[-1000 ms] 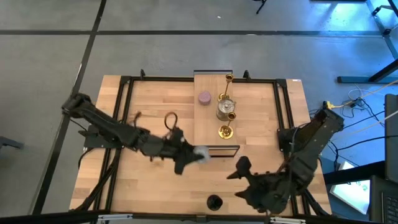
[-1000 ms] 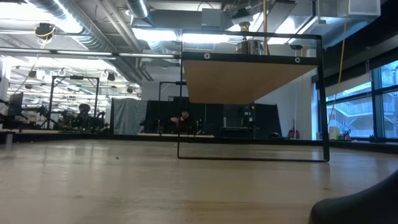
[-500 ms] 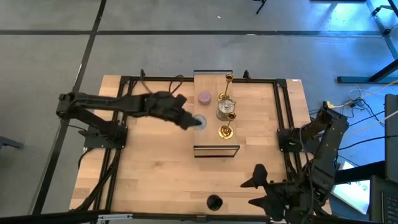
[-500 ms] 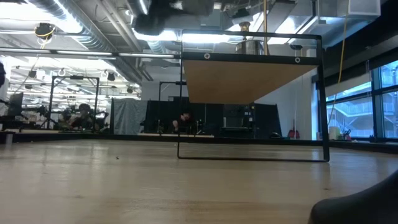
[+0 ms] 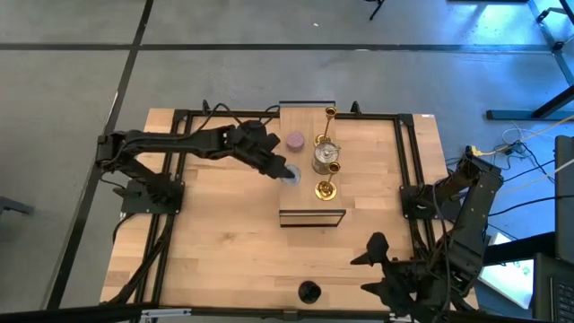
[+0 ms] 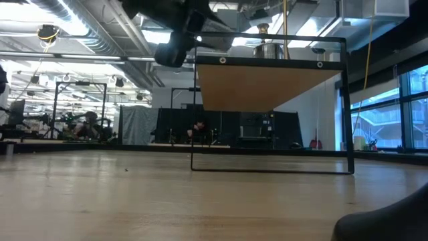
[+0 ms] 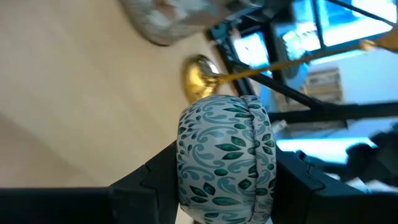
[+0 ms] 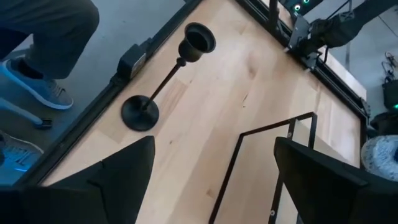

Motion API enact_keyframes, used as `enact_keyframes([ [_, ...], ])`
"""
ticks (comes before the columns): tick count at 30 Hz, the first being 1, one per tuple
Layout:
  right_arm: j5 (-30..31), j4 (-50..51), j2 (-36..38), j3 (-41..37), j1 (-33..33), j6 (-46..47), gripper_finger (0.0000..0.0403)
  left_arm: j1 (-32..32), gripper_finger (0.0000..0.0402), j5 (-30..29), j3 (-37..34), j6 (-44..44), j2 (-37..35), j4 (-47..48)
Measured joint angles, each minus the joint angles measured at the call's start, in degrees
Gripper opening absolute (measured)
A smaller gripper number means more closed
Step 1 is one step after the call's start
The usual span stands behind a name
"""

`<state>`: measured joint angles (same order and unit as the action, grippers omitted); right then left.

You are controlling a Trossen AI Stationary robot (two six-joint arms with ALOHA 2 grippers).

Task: Pick & Place candle stick holders
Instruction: Put the green patterned scented candle on the shelf

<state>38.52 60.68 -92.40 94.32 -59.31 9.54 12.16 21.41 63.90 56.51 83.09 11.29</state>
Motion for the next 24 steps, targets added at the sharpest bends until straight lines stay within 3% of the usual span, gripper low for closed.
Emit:
enact_keyframes([
  [11,-0.16,-0.04,0.0,-0.01,-0.15,0.63,0.0332,-2.64,0.0173,3.7,0.02,1.88,0.07,1.39],
  [24,-0.15,-0.6,-0.02,0.0,-0.15,0.55,0.0332,-6.19,0.0173,-0.74,0.18,4.38,1.78,3.61],
])
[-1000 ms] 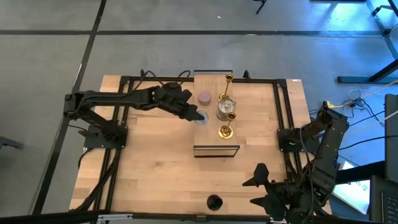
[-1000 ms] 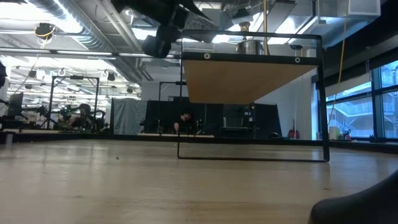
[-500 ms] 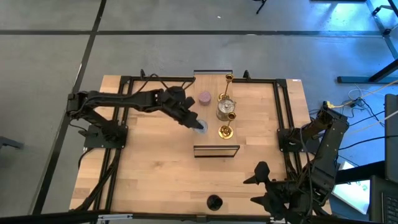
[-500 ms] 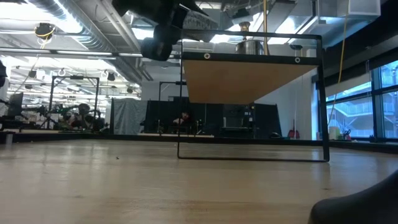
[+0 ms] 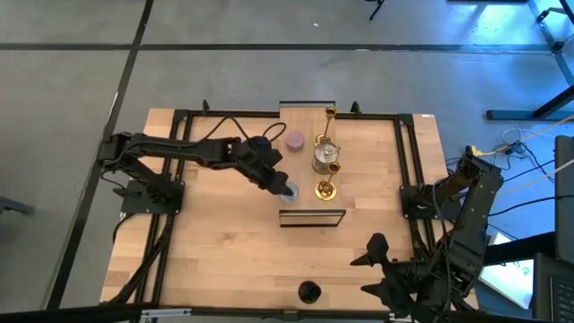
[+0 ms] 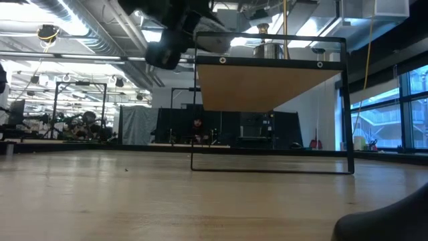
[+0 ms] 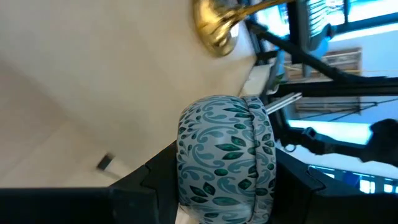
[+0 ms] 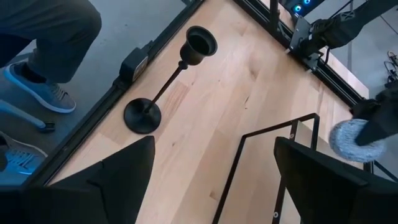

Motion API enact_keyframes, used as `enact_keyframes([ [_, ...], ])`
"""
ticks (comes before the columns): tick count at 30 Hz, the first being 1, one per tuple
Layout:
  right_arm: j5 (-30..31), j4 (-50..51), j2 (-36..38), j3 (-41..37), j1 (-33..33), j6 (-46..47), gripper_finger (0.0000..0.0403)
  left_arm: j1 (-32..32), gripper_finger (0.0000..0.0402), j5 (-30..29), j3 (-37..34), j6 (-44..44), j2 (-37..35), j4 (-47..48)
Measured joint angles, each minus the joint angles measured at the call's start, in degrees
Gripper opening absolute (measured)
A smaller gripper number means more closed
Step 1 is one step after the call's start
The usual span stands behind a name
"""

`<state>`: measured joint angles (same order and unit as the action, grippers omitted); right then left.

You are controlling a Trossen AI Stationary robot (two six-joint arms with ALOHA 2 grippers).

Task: Pick & Place candle stick holders
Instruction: Put the green patterned scented candle on the shelf

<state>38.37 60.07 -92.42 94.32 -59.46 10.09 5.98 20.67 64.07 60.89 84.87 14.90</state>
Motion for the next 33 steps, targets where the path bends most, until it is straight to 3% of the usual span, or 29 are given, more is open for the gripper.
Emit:
enact_keyframes([
  [15,0.07,-0.49,-0.02,-0.02,0.0,-0.92,0.0332,1.98,0.0175,1.48,-0.09,-0.99,4.4,-4.7],
  [22,0.07,-0.5,-0.02,-0.02,0.0,-1.25,0.0332,2.35,0.0235,1.37,-0.09,-0.37,4.4,-3.91],
  [33,0.05,-0.85,-0.02,-0.02,0.0,-1.53,0.0332,2.48,0.0204,1.22,-0.09,-0.55,4.34,-3.15],
])
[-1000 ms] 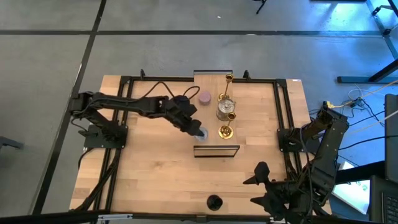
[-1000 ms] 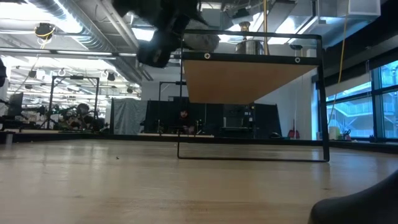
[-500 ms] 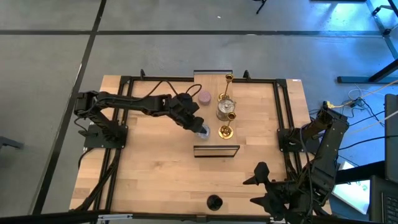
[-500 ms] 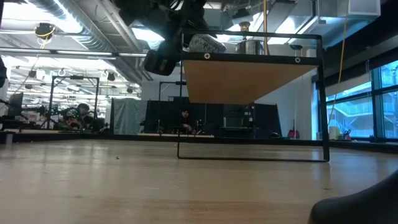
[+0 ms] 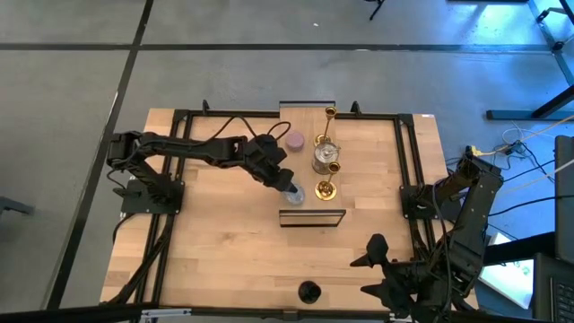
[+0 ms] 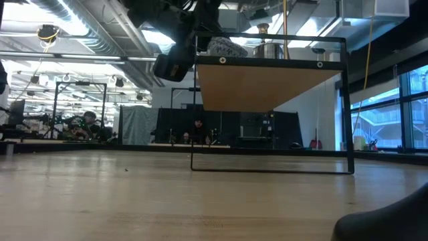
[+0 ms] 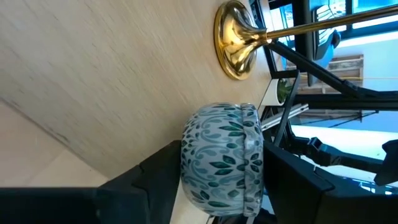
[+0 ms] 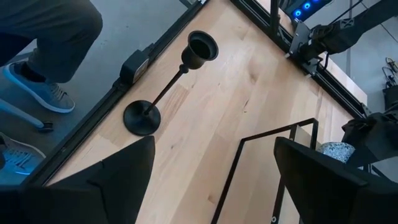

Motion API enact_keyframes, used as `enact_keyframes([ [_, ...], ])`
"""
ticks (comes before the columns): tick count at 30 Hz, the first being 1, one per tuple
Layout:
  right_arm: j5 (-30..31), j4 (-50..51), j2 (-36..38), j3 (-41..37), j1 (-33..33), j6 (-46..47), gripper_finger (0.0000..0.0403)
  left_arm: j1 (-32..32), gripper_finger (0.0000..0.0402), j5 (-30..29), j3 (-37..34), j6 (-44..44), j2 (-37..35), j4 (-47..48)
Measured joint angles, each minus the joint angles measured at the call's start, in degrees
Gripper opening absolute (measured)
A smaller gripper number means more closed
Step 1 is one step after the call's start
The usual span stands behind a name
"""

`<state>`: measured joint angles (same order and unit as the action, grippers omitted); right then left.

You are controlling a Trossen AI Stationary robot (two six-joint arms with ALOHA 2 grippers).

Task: Pick & Place candle stick holders
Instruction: Put the green patterned scented candle on the shelf

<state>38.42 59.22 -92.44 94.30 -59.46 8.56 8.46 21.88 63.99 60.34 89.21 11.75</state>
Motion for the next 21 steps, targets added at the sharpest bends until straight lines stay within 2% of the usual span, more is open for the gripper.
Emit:
enact_keyframes([
  [5,0.02,0.0,0.0,0.0,0.0,0.0,0.0332,0.36,0.0212,-0.16,0.0,-0.78,0.0,0.04],
  [15,0.0,0.04,0.0,0.0,0.0,0.0,0.0332,0.71,0.0256,-0.63,0.0,-1.14,0.0,0.74],
  [21,0.01,-0.59,-0.05,0.0,0.01,-0.35,0.0332,0.93,0.0264,-0.7,0.0,-1.23,-0.39,2.36],
])
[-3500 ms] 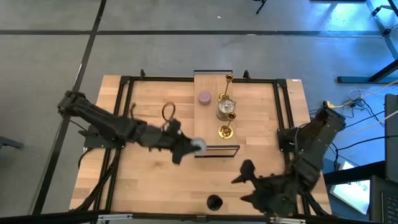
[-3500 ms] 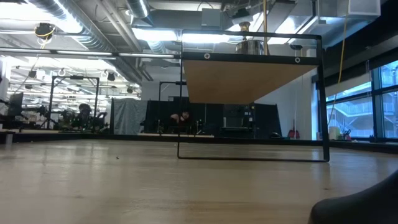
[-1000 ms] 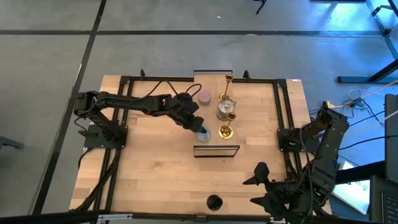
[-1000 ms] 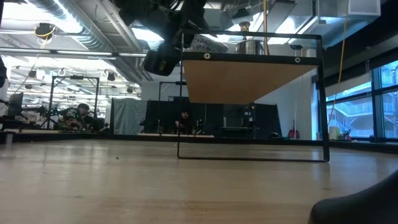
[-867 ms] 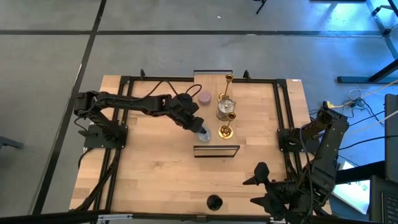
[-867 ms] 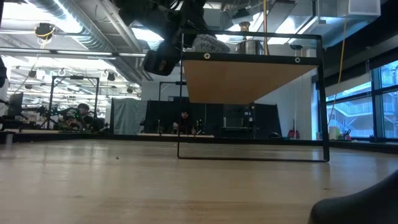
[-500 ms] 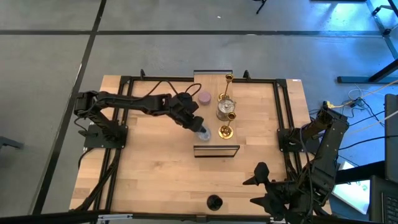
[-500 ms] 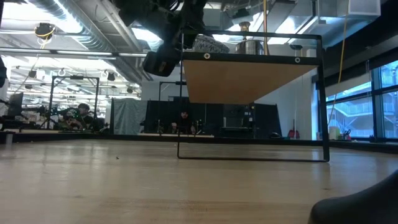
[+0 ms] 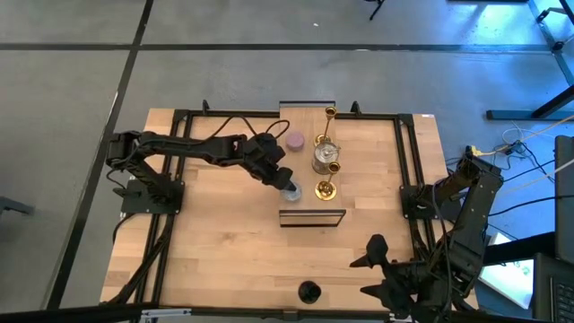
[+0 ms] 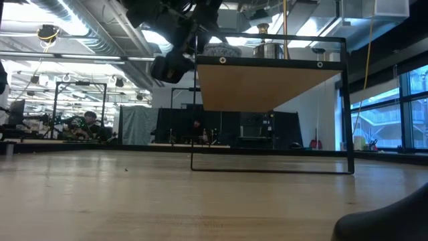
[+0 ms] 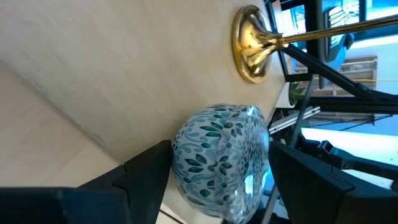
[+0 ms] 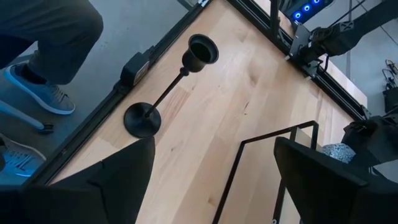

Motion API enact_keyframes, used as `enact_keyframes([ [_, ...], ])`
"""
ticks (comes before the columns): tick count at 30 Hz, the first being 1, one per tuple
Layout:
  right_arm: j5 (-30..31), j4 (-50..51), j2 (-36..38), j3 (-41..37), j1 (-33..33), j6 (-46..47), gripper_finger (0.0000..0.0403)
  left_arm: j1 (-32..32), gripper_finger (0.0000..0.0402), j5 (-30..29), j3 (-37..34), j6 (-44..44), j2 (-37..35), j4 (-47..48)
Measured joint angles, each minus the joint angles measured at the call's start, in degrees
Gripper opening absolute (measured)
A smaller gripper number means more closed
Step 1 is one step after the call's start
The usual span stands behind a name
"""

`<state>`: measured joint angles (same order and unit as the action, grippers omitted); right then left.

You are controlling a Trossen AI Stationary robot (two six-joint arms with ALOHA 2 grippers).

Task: Pick & Place candle stick holders
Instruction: Put the green patterned scented candle on the shelf

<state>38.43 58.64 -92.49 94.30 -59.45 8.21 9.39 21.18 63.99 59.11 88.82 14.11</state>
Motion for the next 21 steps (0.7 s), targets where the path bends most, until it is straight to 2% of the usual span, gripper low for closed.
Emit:
enact_keyframes([
  [12,-0.04,-2.06,-0.83,0.0,0.23,-3.13,0.0332,0.92,0.0264,-2.72,0.0,-2.78,-0.26,0.26],
  [21,-0.04,-2.04,-0.83,0.0,0.55,-3.12,0.0332,0.89,0.0265,-8.12,0.04,-6.9,-0.29,0.17],
])
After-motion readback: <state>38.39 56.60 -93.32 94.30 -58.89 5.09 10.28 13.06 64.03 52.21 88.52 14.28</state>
